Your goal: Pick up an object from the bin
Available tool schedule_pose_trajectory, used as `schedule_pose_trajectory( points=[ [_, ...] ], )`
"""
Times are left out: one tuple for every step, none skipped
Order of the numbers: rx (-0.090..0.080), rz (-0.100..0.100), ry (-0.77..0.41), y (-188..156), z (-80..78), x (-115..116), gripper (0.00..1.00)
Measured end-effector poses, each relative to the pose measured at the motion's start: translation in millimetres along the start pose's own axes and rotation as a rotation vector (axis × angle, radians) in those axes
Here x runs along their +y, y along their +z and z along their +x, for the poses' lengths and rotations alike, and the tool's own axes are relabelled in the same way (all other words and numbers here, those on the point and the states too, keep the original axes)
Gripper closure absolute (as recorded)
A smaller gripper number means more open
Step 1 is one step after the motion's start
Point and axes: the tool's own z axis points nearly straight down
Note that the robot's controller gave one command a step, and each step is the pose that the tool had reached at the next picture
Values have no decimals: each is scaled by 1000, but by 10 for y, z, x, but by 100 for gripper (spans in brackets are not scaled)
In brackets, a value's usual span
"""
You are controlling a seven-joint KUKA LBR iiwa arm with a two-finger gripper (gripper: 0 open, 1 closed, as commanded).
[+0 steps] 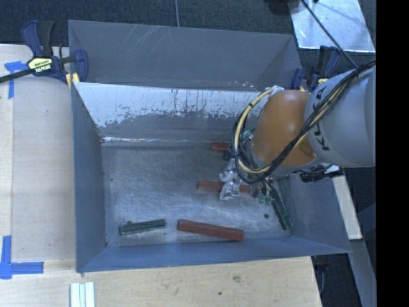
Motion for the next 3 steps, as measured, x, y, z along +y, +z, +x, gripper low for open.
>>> schedule_pose_trajectory(
  points=[
    [0,0,-1,0,0,0,100],
    [35,3,-11,-357,35,47,100],
    [29,3,0,-1615,-35,-136,100]
  ],
)
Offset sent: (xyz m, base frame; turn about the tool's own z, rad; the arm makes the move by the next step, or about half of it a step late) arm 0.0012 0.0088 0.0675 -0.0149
